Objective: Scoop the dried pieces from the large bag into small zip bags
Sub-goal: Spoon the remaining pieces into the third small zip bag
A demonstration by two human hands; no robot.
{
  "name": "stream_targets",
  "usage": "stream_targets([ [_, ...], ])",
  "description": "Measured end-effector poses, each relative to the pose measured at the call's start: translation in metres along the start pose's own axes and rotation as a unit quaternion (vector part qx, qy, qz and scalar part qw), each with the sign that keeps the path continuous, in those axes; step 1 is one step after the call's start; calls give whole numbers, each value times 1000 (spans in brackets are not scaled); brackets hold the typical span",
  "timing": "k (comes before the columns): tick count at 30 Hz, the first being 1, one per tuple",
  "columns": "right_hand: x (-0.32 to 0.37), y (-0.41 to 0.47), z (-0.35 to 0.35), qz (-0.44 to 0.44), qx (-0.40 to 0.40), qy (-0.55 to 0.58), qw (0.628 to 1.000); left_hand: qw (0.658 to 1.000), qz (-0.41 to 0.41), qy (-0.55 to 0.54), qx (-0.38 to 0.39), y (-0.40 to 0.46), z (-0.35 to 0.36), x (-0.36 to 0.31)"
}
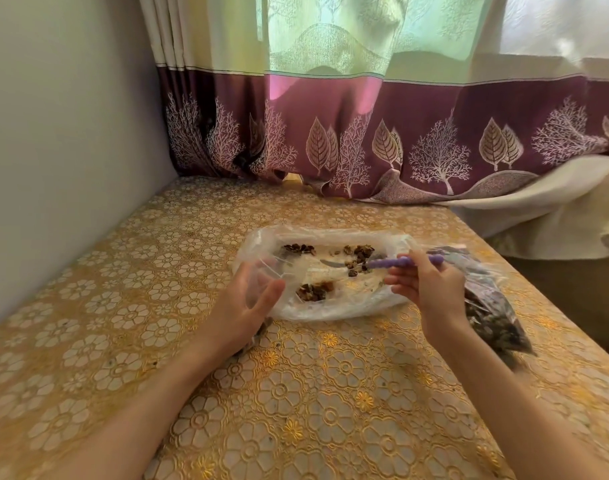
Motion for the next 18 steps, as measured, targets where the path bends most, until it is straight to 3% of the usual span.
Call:
stream_targets([
  [9, -21, 10, -14, 53, -61, 34, 996, 993, -22, 112, 38, 0, 4, 12],
  [18, -27, 27, -17, 44, -111, 22, 993, 991, -27, 124, 32, 2, 3, 15],
])
Point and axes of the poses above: each hand's wrist, its own y-axis towards the middle knuckle, its own z-axis out of the palm, x = y × z, the point moved 4 cm from there along y, towards the middle knuckle, and after that the axes turned 1 degree about -y, right-handed, at the moved point
